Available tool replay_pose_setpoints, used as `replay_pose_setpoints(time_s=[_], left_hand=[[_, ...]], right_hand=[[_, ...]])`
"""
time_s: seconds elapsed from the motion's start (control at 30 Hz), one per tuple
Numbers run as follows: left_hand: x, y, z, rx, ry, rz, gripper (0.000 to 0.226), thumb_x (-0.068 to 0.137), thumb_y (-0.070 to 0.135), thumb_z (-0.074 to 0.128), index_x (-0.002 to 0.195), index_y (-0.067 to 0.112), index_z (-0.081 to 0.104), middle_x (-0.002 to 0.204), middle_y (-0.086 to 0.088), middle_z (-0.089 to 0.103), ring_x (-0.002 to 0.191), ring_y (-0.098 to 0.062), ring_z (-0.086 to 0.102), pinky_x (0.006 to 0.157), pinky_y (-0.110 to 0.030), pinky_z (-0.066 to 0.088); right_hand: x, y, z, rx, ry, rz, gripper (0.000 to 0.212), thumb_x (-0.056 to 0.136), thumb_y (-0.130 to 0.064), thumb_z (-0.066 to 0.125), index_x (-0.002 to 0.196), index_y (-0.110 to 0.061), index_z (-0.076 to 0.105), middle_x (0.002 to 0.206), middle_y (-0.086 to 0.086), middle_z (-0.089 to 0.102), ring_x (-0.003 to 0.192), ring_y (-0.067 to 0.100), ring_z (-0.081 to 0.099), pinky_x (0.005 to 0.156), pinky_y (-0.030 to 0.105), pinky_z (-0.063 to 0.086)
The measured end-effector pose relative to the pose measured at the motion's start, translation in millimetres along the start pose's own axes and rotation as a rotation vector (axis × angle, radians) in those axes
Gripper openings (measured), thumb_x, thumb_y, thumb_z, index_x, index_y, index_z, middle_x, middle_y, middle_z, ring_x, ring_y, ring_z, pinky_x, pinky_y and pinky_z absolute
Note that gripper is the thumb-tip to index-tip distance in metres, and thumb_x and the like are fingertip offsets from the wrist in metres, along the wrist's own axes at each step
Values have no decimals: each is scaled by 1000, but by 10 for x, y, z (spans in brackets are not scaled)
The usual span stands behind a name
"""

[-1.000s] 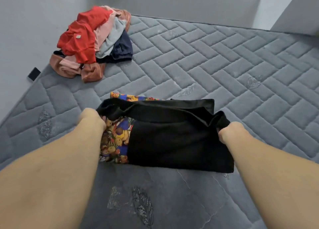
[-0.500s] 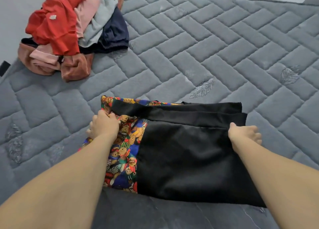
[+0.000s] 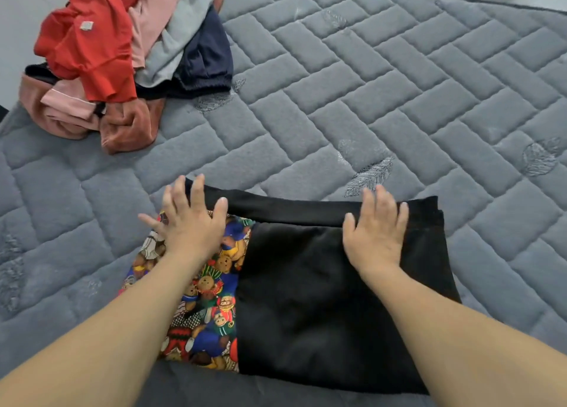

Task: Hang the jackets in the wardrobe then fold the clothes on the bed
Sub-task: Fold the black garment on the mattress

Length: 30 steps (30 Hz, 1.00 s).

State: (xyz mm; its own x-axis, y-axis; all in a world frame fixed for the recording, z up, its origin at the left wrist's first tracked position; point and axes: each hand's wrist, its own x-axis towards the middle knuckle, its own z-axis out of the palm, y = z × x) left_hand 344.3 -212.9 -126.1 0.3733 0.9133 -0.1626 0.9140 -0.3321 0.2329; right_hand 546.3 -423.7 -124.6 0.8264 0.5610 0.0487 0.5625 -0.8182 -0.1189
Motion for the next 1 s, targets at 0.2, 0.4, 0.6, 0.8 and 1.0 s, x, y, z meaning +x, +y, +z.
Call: replay_pose_setpoints(time_s=[0.2,0.4,0.6,0.8,1.0], left_hand=[[70,-159,547,140,-261,1,75,77,80,-5,145,52,-19,155,13,-33,138,-18,-40,102,-76,-16],[386,-209,700,242,-101,69,72,85,73,1,150,45,-8,162,5,-11,144,-26,-27,108,-74,-7],[370,-146,601,241,-120,77,72,89,69,6,154,39,0,163,1,-8,146,-28,-23,108,-74,-7],[-129,-216,423,207,-1,444,72,90,57,31,155,29,19,163,-8,8,150,-33,3,106,-75,-8],[-568,-614,480,282,-207,338,75,87,64,26,155,33,14,163,-8,12,150,-33,5,105,-79,3]], right_hand=[[-112,-396,618,-93,-190,-121,64,96,-47,22,153,-19,25,160,8,21,148,26,11,120,49,-1],[-87,-371,912,-26,-58,-133,63,90,-44,34,145,-15,40,153,10,36,144,30,24,119,51,7],[-68,-388,850,-10,-68,-117,63,89,-43,34,144,-14,43,152,10,37,144,30,26,118,51,6],[-53,-365,850,-13,-71,-117,63,88,-41,35,144,-14,44,152,10,38,144,31,26,118,50,5],[-83,-360,879,-18,-49,-123,62,90,-42,32,144,-14,42,152,9,38,144,31,25,118,49,3]])
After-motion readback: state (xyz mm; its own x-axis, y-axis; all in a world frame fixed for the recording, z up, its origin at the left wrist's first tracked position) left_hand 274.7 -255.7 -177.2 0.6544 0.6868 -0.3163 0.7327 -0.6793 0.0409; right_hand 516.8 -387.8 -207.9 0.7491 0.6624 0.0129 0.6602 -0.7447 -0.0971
